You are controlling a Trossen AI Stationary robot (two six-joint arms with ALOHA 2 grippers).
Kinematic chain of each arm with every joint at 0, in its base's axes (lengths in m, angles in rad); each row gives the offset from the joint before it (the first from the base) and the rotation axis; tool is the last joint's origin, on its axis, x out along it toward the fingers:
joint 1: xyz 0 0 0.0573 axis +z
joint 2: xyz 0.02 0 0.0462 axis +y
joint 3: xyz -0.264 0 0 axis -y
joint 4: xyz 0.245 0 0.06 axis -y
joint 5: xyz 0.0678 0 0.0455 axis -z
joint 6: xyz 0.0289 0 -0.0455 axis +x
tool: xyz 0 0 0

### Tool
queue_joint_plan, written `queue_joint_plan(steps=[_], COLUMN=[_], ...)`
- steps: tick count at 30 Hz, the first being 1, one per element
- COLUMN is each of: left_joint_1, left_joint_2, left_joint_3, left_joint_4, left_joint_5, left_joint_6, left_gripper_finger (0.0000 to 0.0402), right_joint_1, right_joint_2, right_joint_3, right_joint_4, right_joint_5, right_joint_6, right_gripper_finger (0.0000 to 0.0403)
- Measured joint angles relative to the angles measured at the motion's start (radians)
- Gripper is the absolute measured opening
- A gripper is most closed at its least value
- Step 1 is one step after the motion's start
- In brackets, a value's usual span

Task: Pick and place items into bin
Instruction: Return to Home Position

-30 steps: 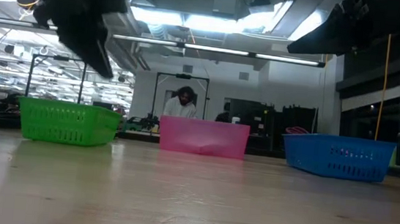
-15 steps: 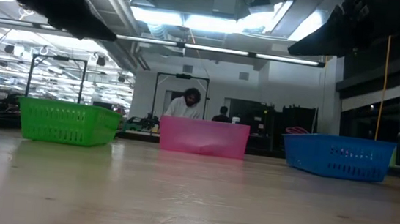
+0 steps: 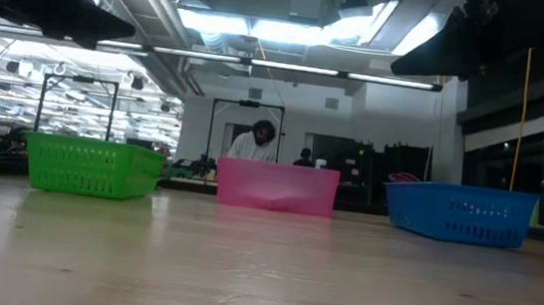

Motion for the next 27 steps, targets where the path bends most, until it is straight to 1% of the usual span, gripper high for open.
queue_joint_plan(steps=[3,7,10,12,14,22,25,27], left_joint_1=[0.0,0.002,0.025,0.05,0.081,0.26,0.326,0.365], left_joint_2=[-0.058,-0.119,-0.162,-0.185,-0.206,-0.204,-0.204,-0.204], left_joint_3=[-0.007,-0.051,-0.094,-0.105,-0.109,-0.114,-0.12,-0.143], left_joint_4=[-0.045,-0.035,-0.03,-0.027,-0.02,-0.021,-0.013,0.036], left_joint_5=[0.0,-0.008,-0.019,-0.006,0.034,0.223,0.284,0.325], left_joint_6=[-0.009,0.003,0.003,0.007,0.023,0.015,0.007,-0.001], left_gripper_finger=[0.0001,0.0001,0.0001,0.0001,0.0001,0.0001,0.0001,0.0001], right_joint_1=[-0.023,-0.057,-0.085,-0.101,-0.115,-0.194,-0.23,-0.249], right_joint_2=[0.0,0.0,0.0,0.0,0.0,-0.003,-0.003,-0.002], right_joint_3=[0.0,0.0,0.0,0.0,0.0,0.0,0.0,-0.001], right_joint_4=[0.0,0.002,0.018,0.042,0.068,0.164,0.184,0.193], right_joint_5=[0.0,-0.002,-0.059,-0.114,-0.149,-0.309,-0.33,-0.342], right_joint_6=[0.019,0.014,-0.006,-0.031,-0.058,-0.17,-0.166,-0.177], right_gripper_finger=[0.0,0.0,0.0,0.0,0.0,0.0,0.0,0.0])
